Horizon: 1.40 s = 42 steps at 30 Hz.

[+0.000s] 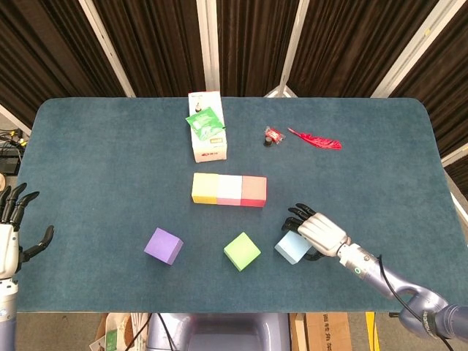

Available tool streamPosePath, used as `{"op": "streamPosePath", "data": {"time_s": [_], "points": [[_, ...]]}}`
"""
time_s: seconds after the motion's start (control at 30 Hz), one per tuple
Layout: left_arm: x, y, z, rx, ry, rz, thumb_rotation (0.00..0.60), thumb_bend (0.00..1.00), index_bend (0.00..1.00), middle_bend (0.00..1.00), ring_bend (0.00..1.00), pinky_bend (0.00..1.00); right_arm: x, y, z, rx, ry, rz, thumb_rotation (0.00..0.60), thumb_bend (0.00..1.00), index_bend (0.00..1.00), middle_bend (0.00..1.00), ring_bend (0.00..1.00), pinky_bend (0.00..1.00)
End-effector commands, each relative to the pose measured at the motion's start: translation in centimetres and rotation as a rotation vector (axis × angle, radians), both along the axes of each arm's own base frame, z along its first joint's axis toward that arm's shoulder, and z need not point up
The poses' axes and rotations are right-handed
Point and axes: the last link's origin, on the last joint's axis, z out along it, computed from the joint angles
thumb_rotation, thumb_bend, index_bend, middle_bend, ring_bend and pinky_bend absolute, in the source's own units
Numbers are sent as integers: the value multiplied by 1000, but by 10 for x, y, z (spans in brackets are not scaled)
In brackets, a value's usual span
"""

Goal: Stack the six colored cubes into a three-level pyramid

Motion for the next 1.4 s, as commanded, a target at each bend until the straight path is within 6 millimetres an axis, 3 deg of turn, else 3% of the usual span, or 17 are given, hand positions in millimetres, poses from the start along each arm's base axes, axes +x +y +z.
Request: {"op": "streamPosePath", "data": {"time_s": [0.03,0.6,0.7,0.83,1.0,1.2,1.4], "points": [[0,0,0,-1,-3,3,600,408,210,78,0,0,0,0,-1,-1,-6,3,600,255,285,271,92,0],[-1,2,-2,-6,-6,10,600,408,232,78,0,0,-1,-1,1,-8,-20,-4,600,291,372,366,160,0],[-4,2,1,24,58,24,600,408,231,77,0,0,1,-2,7,-17,-30,-20,600,291,379,368,165,0],[-7,3,5,88,185,62,600,408,227,76,0,0,7,-2,27,-25,-42,-92,600,292,379,368,166,0],[-5,3,8,117,207,46,600,408,225,76,0,0,18,-2,63,-93,-18,-159,600,292,381,369,170,0],[-5,1,14,159,207,33,600,408,223,76,0,0,50,-2,107,-161,-78,-322,600,327,463,387,206,0],[-2,-4,15,143,193,2,600,408,223,76,0,0,85,-15,118,-230,-68,-381,600,337,463,387,208,0]]}}
